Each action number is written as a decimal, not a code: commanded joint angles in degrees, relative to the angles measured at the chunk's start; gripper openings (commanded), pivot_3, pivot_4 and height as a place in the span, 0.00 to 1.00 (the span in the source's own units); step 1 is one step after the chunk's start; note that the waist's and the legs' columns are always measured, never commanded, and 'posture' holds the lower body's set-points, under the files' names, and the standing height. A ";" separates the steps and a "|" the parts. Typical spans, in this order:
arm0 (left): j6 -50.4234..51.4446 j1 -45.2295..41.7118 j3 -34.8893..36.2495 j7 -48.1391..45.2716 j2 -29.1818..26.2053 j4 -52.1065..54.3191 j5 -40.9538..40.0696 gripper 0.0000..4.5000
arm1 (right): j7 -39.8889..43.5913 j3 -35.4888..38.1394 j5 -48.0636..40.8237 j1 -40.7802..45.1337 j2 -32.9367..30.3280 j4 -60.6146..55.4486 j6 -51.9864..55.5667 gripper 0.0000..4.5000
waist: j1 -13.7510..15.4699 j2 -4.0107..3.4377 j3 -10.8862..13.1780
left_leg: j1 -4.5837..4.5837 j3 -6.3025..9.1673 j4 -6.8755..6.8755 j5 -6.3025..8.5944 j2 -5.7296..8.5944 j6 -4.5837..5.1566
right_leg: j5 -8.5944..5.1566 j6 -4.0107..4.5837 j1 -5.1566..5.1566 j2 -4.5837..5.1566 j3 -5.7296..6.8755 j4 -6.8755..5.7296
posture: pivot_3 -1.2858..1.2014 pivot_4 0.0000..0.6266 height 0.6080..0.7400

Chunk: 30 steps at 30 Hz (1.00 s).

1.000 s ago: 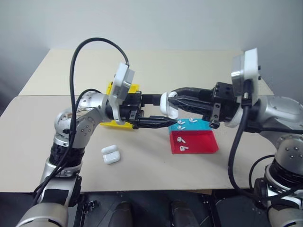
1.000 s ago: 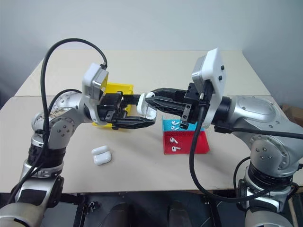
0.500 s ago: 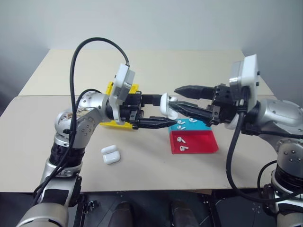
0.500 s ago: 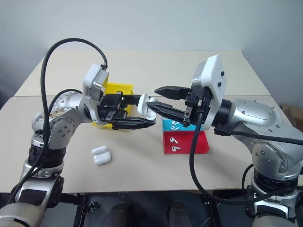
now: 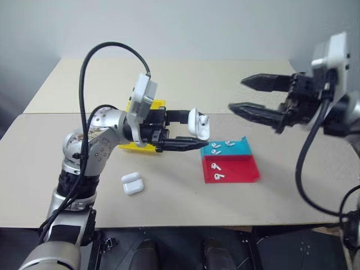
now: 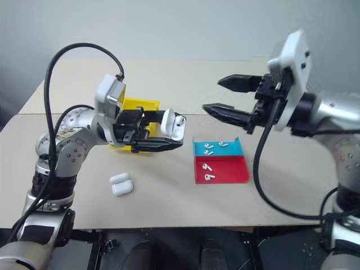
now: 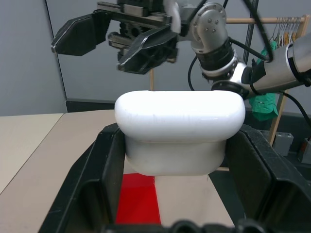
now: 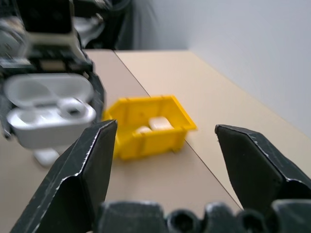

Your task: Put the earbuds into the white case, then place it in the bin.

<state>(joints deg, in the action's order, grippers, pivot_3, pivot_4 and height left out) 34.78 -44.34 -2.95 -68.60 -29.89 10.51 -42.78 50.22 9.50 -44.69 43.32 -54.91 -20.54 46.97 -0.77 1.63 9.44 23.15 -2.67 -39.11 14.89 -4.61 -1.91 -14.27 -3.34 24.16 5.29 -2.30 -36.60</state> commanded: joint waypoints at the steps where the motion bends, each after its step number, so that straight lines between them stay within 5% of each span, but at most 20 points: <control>1: -1.88 0.26 2.22 -0.68 -1.10 1.36 -0.17 0.62 | 8.94 -12.02 13.30 5.87 -3.96 9.57 -7.74 0.86 | -0.40 0.00 0.00 | 0.00 -0.04 0.02 0.00 0.00 0.00 | 0.00 0.00 0.01 0.00 -0.03 0.00 | 0.52 0.24 1.00; 4: -2.19 1.43 2.95 -0.18 -1.56 2.17 -0.42 0.62 | 17.68 -26.56 28.44 13.59 -3.49 22.18 -17.48 0.86 | -1.04 -0.03 0.01 | -0.10 -0.14 0.02 -0.01 0.00 0.00 | 0.00 0.00 0.02 0.00 -0.13 -0.04 | 0.52 0.24 1.00; 8: -2.60 2.66 3.62 1.15 -1.51 3.37 -0.48 0.62 | 25.01 -36.33 40.78 21.09 2.02 38.85 -30.46 0.59 | -1.45 -0.04 0.02 | 0.01 -0.12 0.06 -0.01 -0.01 0.00 | -0.01 0.00 0.10 0.00 -0.10 0.01 | 0.52 0.24 1.00; 9: -2.66 2.89 3.81 1.43 -1.59 3.63 -0.52 0.62 | 26.27 -37.69 42.87 22.55 3.66 42.63 -33.34 0.59 | -1.49 -0.05 0.03 | 0.02 -0.14 0.05 -0.01 -0.01 -0.01 | 0.00 -0.01 0.13 0.00 -0.10 0.01 | 0.52 0.24 1.00; 19: -2.65 5.49 5.77 2.52 -3.83 5.47 -0.89 0.62 | 35.01 -39.58 49.79 29.09 17.25 61.99 -51.14 0.59 | -1.53 -0.07 0.04 | 0.04 -0.11 0.11 -0.14 -0.03 -0.23 | 0.01 -0.02 0.12 0.01 -0.01 -0.16 | 0.52 0.24 1.00; 30: -2.83 7.63 6.97 3.40 -5.25 7.56 -1.34 0.62 | 30.27 -39.52 58.86 32.90 25.05 78.22 -61.19 0.59 | -1.70 -0.09 0.05 | 0.02 -0.10 0.14 -0.19 -0.03 -0.32 | 0.01 -0.02 0.12 0.00 0.01 -0.29 | 0.52 0.24 1.00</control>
<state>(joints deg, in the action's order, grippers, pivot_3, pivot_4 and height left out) 32.74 -36.73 2.19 -65.63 -34.48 15.47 -42.89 80.93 -31.82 13.73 74.30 -29.93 57.10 -12.80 -2.48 1.53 9.49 23.17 -2.77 -38.97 14.69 -4.65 -2.23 -14.26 -3.35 24.28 5.29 -2.29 -36.90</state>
